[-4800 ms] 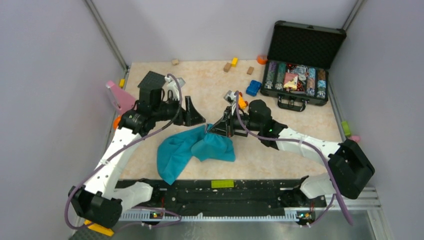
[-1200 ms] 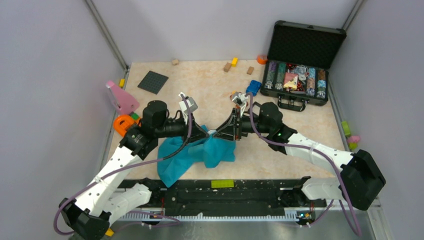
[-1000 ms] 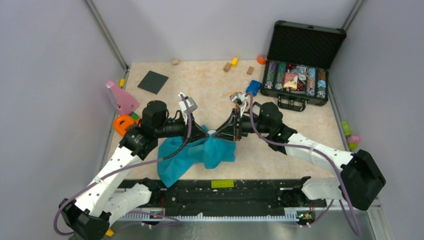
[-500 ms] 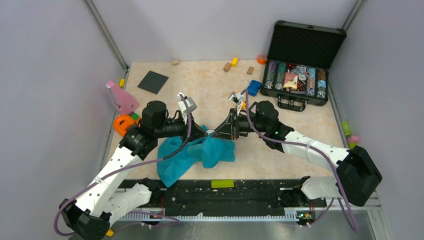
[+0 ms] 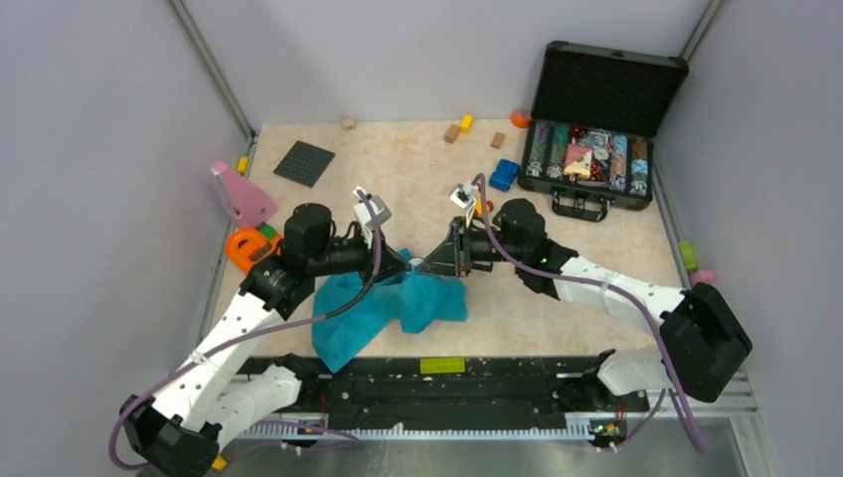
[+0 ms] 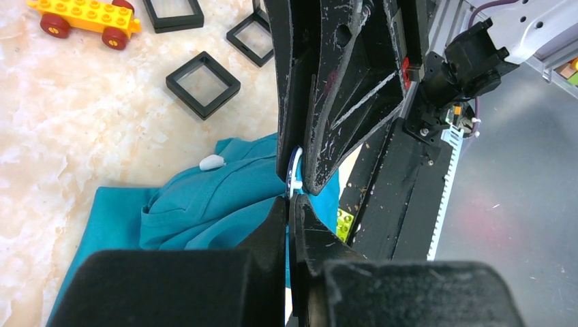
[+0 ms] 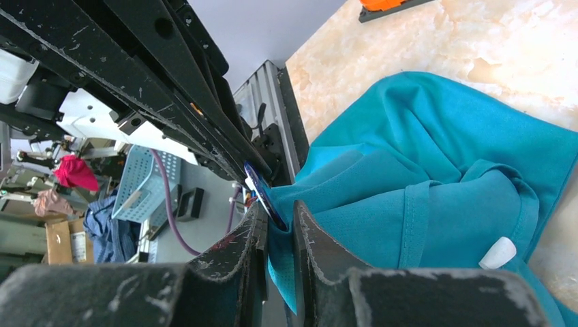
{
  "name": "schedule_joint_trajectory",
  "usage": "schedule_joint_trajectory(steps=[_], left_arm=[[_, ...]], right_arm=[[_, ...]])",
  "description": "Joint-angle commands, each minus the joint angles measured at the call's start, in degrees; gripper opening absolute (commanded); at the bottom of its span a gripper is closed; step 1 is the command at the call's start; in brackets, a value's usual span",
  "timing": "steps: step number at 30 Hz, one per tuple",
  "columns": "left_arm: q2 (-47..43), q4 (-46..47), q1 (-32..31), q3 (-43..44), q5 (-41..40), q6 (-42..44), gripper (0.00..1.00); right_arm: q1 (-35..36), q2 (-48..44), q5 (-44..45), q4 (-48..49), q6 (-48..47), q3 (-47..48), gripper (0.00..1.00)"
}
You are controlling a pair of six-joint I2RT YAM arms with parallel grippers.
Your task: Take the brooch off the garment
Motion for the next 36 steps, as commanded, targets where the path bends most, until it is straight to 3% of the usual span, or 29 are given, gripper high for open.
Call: schedule_joint_trajectory(steps=[1,12,20,27,30,33,36], left_arm=[[-2.1,6.8,-1.2,-0.5,7.8,-1.9,0.0],[-1.2,7.4,-1.2,-0.3,8.6,-2.1,0.0],[-0.3,5.2,-1.2,0.8,7.1,-1.8,0.0],[-0.5,3.3,-1.1,1.4,5.7,-1.1,0.0],[-0.5,2.2,-1.0,1.6,4.8,-0.2,0.0],[-0.5,1.9,-0.8,1.6,4.6,0.1,0.0],[-0.9,1.9,-0.7,1.6,4.5,0.2,0.0]], right_arm=[[0.4,1.6,6.8,-0.3,0.2,2.6,0.0],[1.7,3.1,9.5,-12.4,-6.1,7.8,0.0],[1.8,2.4,7.8,-11.9,-8.6,7.4,0.0],[1.7,-1.9,6.5,-11.7,-12.1,4.7,0.08],[1.6,-2.5,5.2,-11.6,-13.0,3.9,0.2],[1.4,-3.5,4.5,-11.3,-14.2,2.7,0.47],[0.6,-5.0,4.0,-9.8,-14.3,1.4,0.51]])
